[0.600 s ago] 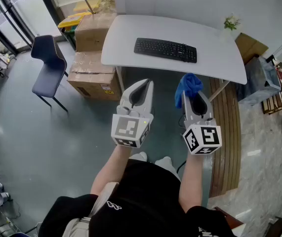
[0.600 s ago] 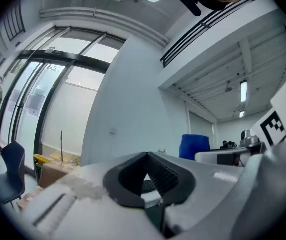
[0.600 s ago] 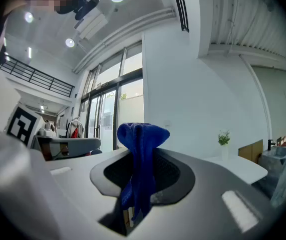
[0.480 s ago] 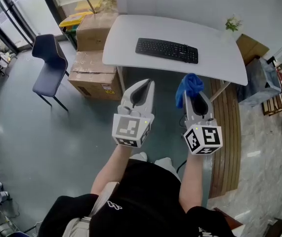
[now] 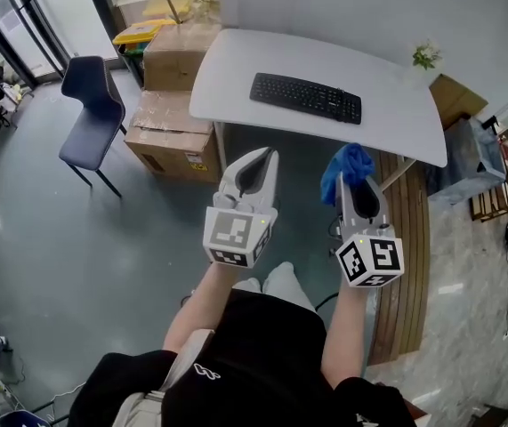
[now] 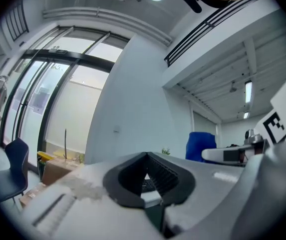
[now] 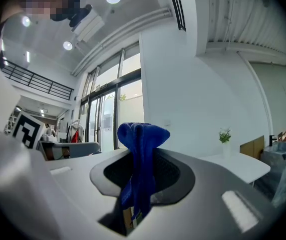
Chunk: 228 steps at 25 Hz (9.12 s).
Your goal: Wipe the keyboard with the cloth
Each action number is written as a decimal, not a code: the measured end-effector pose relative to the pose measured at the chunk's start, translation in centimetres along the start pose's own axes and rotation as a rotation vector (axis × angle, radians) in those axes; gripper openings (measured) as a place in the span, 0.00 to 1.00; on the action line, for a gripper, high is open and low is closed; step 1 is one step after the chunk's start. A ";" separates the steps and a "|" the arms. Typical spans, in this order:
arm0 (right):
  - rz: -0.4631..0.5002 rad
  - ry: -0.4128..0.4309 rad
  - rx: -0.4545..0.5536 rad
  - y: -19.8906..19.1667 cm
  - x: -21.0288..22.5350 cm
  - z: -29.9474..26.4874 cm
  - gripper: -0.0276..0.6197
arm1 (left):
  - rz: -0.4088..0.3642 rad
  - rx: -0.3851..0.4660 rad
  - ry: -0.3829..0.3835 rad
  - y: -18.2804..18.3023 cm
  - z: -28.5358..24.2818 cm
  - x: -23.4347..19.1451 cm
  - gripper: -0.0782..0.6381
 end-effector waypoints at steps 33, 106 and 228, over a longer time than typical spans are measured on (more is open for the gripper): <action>-0.100 0.096 0.043 0.2 16.4 -26.3 0.19 | -0.023 -0.074 0.196 -3.6 -25.1 -13.7 0.11; -0.185 0.238 -0.917 -32.0 10.2 -55.8 0.20 | 0.120 -0.600 0.207 -26.1 -37.3 -30.3 0.11; -0.051 0.126 -0.275 -10.6 23.1 -39.7 0.20 | 0.012 -0.285 0.214 -13.0 -34.8 -18.1 0.11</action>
Point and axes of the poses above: the fingertips, and each gripper's own axes: z backward along the fingers, x to its right, y out of its top, the point moved 1 cm from there along z, backward along the fingers, and after that the axes turned 4 degrees about y, right-handed, at the moved point
